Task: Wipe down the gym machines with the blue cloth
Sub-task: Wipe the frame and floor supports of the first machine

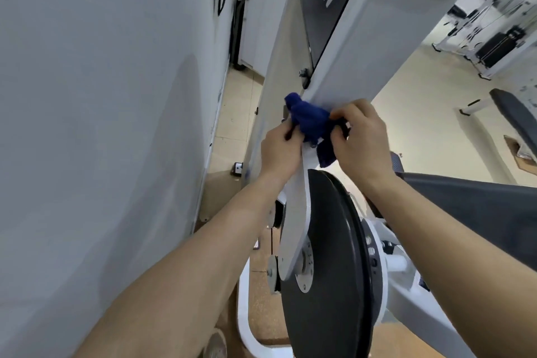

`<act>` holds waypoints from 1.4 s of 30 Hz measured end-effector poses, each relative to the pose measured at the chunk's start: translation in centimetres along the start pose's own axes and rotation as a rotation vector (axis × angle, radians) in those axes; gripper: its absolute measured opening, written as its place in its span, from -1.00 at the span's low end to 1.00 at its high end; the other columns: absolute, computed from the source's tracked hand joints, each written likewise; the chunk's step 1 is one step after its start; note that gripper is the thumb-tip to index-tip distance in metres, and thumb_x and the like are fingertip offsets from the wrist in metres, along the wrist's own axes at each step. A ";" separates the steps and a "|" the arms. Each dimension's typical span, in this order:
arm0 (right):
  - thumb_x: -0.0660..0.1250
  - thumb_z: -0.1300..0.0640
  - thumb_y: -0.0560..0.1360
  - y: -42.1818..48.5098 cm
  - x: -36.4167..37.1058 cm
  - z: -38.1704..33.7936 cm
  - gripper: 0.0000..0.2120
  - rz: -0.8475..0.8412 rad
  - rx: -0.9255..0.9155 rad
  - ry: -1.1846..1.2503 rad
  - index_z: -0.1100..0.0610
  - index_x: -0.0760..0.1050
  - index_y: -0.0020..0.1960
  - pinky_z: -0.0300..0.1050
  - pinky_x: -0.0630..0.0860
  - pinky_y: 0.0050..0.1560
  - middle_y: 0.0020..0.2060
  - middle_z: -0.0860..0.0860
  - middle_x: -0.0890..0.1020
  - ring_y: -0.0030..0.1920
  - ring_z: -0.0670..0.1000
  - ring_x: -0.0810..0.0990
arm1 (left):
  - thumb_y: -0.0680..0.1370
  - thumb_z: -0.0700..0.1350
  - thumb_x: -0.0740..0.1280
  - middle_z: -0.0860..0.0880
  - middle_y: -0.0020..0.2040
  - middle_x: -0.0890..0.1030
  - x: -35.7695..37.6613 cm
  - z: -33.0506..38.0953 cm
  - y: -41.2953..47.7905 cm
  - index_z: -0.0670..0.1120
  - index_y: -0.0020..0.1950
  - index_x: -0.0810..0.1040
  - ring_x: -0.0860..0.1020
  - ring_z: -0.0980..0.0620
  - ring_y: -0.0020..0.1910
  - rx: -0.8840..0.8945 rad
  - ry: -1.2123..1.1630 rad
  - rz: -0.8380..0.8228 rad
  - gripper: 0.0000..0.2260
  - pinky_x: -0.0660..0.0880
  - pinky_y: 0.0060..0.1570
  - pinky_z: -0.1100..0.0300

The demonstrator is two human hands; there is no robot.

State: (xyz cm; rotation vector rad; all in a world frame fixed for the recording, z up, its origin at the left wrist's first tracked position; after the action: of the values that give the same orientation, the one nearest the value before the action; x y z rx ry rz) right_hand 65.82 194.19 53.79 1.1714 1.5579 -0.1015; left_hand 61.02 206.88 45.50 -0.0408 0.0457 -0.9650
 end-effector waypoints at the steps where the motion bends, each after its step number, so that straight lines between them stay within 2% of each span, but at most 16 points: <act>1: 0.29 0.39 0.44 0.4 -1.3 -0.1 -0.82 0.101 0.046 0.045 0.23 0.58 -0.02 -0.15 0.46 -0.08 -0.01 0.11 0.55 -0.09 0.06 0.51 | 0.66 -0.09 0.22 -0.06 -0.11 0.66 0.1 1.7 0.1 -0.09 0.07 0.61 0.58 0.05 -0.15 0.050 -0.006 0.006 -0.81 0.49 -0.13 0.20; 4: 0.26 0.37 0.47 1.6 -4.4 -0.3 -0.81 0.353 0.117 0.119 0.22 0.56 0.02 -0.24 0.48 -0.04 0.04 0.10 0.53 -0.04 0.01 0.51 | 0.64 -0.04 0.26 0.05 -0.12 0.67 0.4 5.7 -0.1 -0.04 0.17 0.65 0.56 0.20 -0.20 0.192 0.065 0.093 -0.79 0.42 -0.26 0.47; 7: 0.24 0.33 0.47 2.1 -4.9 0.5 -0.79 0.443 0.211 0.116 0.15 0.55 0.04 -0.22 0.43 -0.06 0.09 0.05 0.51 0.04 0.02 0.52 | 0.59 0.02 0.34 0.10 -0.19 0.68 0.6 6.6 -0.5 0.01 0.10 0.68 0.58 0.19 -0.22 0.263 0.182 0.197 -0.82 0.49 -0.22 0.37; 11: 0.25 0.33 0.47 0.2 -0.7 2.9 -0.81 0.228 0.386 0.144 0.13 0.50 0.03 -0.14 0.40 -0.13 0.10 0.05 0.47 -0.09 0.06 0.51 | 0.51 -0.01 0.39 0.03 -0.26 0.65 0.3 3.3 0.2 -0.03 -0.14 0.62 0.58 -0.01 -0.22 0.153 0.365 0.154 -0.89 0.46 -0.25 0.15; 14: 0.24 0.35 0.50 -1.7 1.5 3.9 -0.80 0.152 0.484 0.206 0.11 0.49 0.03 -0.23 0.30 -0.13 0.09 0.06 0.49 -0.13 0.01 0.50 | 0.49 -0.03 0.41 0.04 -0.39 0.53 0.3 2.1 0.5 0.03 -0.36 0.47 0.53 -0.04 -0.29 0.065 0.419 0.132 -0.76 0.34 -0.34 0.17; 18: 0.23 0.28 0.51 -2.3 1.7 5.1 -0.83 0.114 0.712 0.329 0.04 0.43 0.00 -0.07 0.42 -0.06 -0.01 0.01 0.58 -0.08 0.09 0.56 | 0.48 -0.02 0.43 0.03 -0.34 0.59 0.7 3.4 0.4 -0.02 -0.28 0.58 0.54 0.02 -0.31 0.051 0.473 0.153 -0.83 0.34 -0.37 0.22; 21: 0.25 0.23 0.52 -1.9 1.0 4.2 -0.90 0.091 0.814 0.483 0.08 0.45 0.00 -0.06 0.51 -0.07 -0.14 -0.02 0.61 -0.06 0.09 0.60 | 0.52 -0.09 0.38 0.05 -0.45 0.49 0.5 4.9 -0.4 0.00 -0.40 0.46 0.42 0.07 -0.42 0.066 0.453 0.232 -0.71 0.27 -0.42 0.25; 24: 0.29 0.23 0.55 0.1 -2.2 1.6 -0.90 0.307 0.776 0.662 0.08 0.47 0.03 -0.35 0.50 -0.18 -0.13 -0.10 0.58 -0.11 -0.12 0.58 | 0.55 -0.09 0.39 0.09 -0.43 0.52 0.5 9.0 -1.2 0.00 -0.37 0.47 0.40 0.18 -0.45 0.193 0.344 0.300 -0.71 0.26 -0.42 0.39; 26: 0.29 0.24 0.56 2.1 -5.1 0.0 -0.90 0.486 0.738 0.751 0.09 0.48 0.04 -0.46 0.48 -0.24 -0.11 -0.10 0.58 -0.14 -0.16 0.58 | 0.56 -0.05 0.40 0.12 -0.39 0.55 0.9 13.1 -1.5 0.01 -0.27 0.52 0.43 0.22 -0.41 0.328 0.271 0.308 -0.78 0.31 -0.37 0.43; 30: 0.28 0.21 0.58 4.8 -8.8 -2.1 -0.89 0.709 0.564 0.775 0.05 0.50 0.07 -0.18 0.62 0.00 -0.06 -0.11 0.61 -0.04 -0.07 0.64 | 0.58 -0.09 0.39 0.20 -0.35 0.54 1.6 19.2 -1.2 -0.06 -0.10 0.62 0.48 0.36 -0.34 0.516 0.215 0.345 -0.92 0.33 -0.34 0.51; 33: 0.25 0.10 0.61 4.1 -7.8 -2.8 -0.68 0.632 0.417 0.707 0.12 0.51 0.34 0.02 0.52 0.31 0.26 0.00 0.59 0.28 -0.02 0.54 | 0.57 -0.16 0.36 0.22 -0.35 0.52 1.6 18.6 -0.9 -0.09 -0.07 0.62 0.48 0.39 -0.35 0.528 0.272 0.321 -0.94 0.32 -0.32 0.53; 35: 0.26 0.06 0.63 3.0 -6.0 -2.9 -0.52 0.480 0.352 0.617 0.14 0.35 0.53 -0.01 0.33 0.49 0.49 0.04 0.41 0.50 -0.01 0.34 | 0.58 -0.13 0.35 0.19 -0.36 0.53 1.3 16.6 -0.8 -0.02 -0.13 0.57 0.48 0.33 -0.37 0.490 0.321 0.276 -0.91 0.31 -0.33 0.50; 37: 0.26 0.07 0.64 2.3 -4.6 -2.5 -0.45 0.414 0.326 0.591 0.14 0.23 0.59 -0.13 0.23 0.53 0.57 0.04 0.28 0.56 -0.03 0.23 | 0.59 -0.08 0.35 0.13 -0.33 0.58 1.0 14.6 -0.5 0.01 -0.14 0.58 0.51 0.23 -0.36 0.445 0.385 0.222 -0.89 0.31 -0.32 0.43; 39: 0.25 0.08 0.65 2.3 -4.4 -2.4 -0.46 0.404 0.324 0.588 0.13 0.22 0.59 -0.19 0.23 0.50 0.55 0.05 0.32 0.55 -0.02 0.26 | 0.59 -0.05 0.34 0.07 -0.29 0.63 0.7 13.8 -0.2 0.00 -0.14 0.60 0.56 0.14 -0.30 0.418 0.422 0.190 -0.87 0.43 -0.28 0.27; 40: 0.25 0.08 0.64 2.5 -4.6 -2.4 -0.49 0.393 0.327 0.596 0.11 0.27 0.56 -0.21 0.30 0.45 0.49 0.04 0.41 0.49 -0.01 0.36 | 0.59 -0.06 0.34 0.05 -0.28 0.64 0.6 14.0 -0.1 -0.01 -0.14 0.61 0.58 0.08 -0.27 0.414 0.422 0.186 -0.87 0.48 -0.26 0.20; 42: 0.26 0.10 0.63 3.4 -5.7 -2.6 -0.69 0.388 0.354 0.639 0.08 0.42 0.36 -0.36 0.43 0.14 0.19 -0.02 0.61 0.18 -0.11 0.57 | 0.60 -0.08 0.33 0.04 -0.27 0.64 0.6 15.8 -0.1 -0.01 -0.13 0.61 0.58 0.12 -0.28 0.449 0.408 0.194 -0.87 0.49 -0.25 0.21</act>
State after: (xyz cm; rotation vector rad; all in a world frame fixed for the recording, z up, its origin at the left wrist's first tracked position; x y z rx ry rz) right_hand 65.74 194.07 60.89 1.8959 1.8657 0.2941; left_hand 62.17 206.50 61.26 0.5657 0.2037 -0.7596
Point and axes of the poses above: each hand's wrist, its own y-axis towards the middle knuckle, its own x-axis out of the palm, z = x × y, the point moved 4 cm from there along y, towards the middle knuckle
